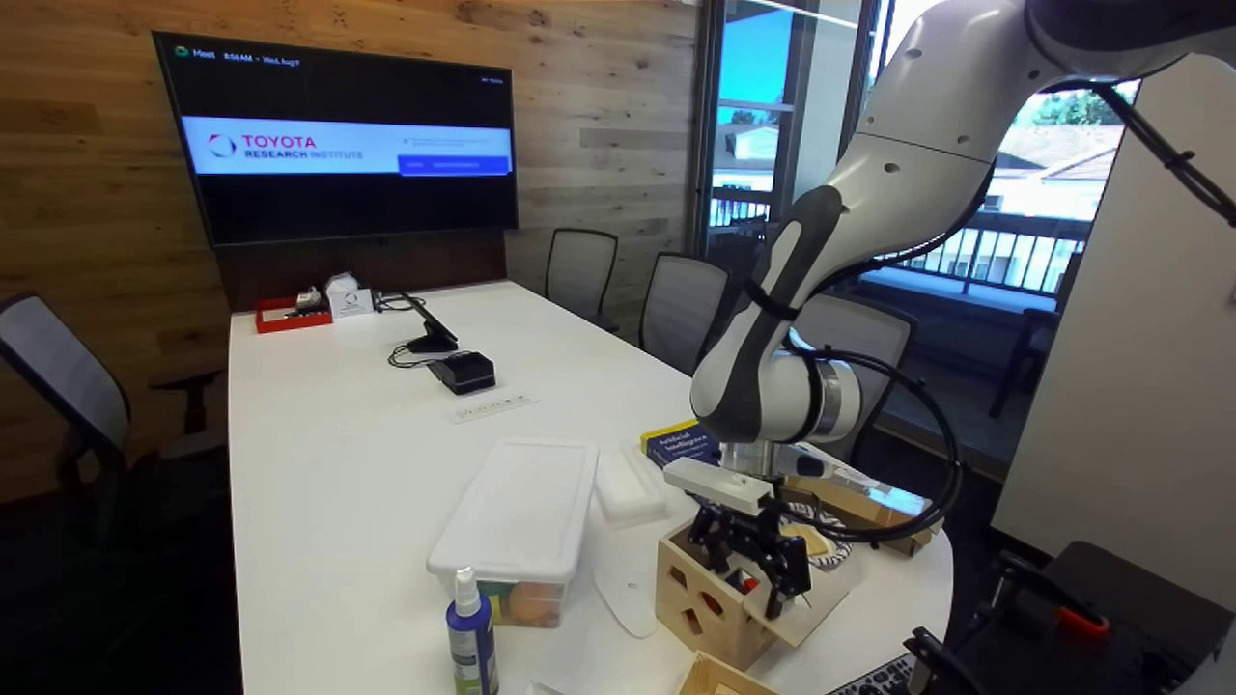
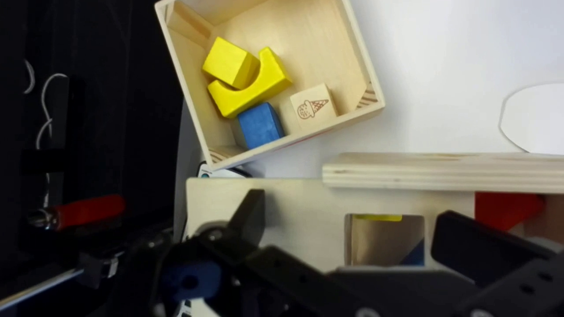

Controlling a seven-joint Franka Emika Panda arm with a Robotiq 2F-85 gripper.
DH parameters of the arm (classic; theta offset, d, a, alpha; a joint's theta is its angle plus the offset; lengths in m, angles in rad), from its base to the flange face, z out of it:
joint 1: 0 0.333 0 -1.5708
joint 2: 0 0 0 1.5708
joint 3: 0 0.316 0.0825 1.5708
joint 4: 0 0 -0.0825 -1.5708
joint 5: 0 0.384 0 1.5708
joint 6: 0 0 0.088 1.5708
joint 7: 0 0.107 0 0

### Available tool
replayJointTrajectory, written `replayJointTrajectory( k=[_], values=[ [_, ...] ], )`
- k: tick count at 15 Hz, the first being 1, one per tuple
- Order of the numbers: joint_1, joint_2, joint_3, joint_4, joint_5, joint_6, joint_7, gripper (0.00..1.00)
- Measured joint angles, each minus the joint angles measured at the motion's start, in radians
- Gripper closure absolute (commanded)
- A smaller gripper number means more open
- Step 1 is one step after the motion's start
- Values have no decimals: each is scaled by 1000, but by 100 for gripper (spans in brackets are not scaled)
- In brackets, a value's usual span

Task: Put the block inside the box

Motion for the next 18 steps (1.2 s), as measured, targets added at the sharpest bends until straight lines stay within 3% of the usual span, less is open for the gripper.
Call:
replayJointTrajectory(
  k=[5,10,14,18],
  values=[
    [56,-98,3,-104,-2,111,49,0],
    [133,-274,7,-267,-73,167,213,0],
    [136,-357,29,-369,-128,161,343,0],
    [121,-349,35,-376,-154,155,410,0]
  ],
)
